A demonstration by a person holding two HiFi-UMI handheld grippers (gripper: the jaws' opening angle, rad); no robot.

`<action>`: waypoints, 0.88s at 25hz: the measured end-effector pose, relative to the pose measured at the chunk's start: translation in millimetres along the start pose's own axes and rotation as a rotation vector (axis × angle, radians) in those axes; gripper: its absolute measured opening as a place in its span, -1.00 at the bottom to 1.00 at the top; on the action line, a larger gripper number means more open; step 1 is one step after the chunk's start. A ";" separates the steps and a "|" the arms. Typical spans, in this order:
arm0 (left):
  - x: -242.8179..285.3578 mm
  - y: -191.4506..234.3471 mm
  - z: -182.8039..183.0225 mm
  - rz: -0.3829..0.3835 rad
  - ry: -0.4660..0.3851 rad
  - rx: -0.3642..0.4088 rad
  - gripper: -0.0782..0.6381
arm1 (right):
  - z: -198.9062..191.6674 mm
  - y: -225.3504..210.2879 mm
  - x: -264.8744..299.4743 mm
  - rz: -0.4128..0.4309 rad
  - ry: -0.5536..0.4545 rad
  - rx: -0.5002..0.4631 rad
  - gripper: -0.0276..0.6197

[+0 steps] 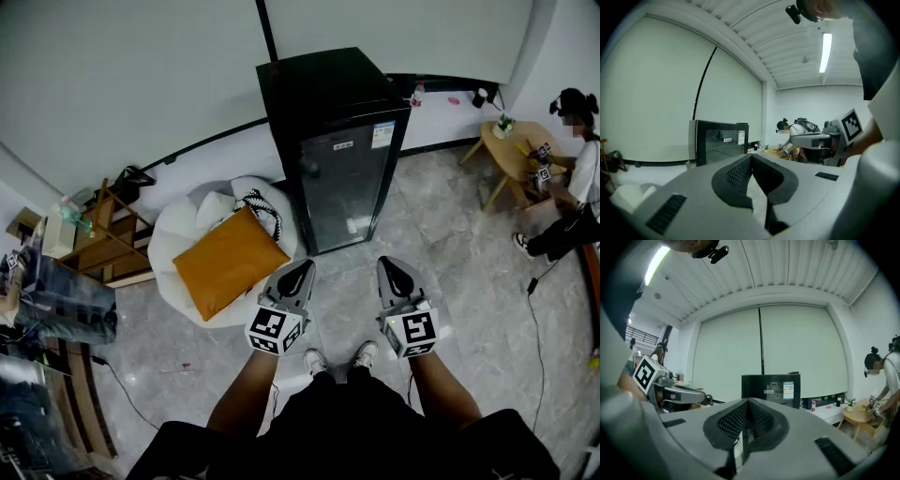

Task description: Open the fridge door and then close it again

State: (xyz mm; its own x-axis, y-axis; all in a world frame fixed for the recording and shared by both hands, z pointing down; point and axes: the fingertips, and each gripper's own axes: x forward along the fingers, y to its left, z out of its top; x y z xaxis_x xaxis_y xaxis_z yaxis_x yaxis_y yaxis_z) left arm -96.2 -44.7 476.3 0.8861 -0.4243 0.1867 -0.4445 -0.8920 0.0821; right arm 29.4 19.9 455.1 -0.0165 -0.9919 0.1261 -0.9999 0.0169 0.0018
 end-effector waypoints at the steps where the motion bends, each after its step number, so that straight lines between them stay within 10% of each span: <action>1: 0.1 0.8 0.9 0.004 -0.001 0.000 -0.73 | -0.2 -0.7 -0.3 -0.001 0.001 0.000 -0.87; 22: 27.9 -21.8 6.2 0.111 0.029 0.025 -0.73 | -3.8 -42.2 -20.7 0.081 -0.016 -0.017 -0.87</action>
State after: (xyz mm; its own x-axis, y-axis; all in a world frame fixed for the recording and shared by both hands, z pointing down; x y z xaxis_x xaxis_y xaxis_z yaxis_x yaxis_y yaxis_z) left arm -61.0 -38.0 473.7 0.8270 -0.5166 0.2218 -0.5362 -0.8434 0.0348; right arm 72.0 40.1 456.1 -0.0979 -0.9890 0.1110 -0.9950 0.0995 0.0086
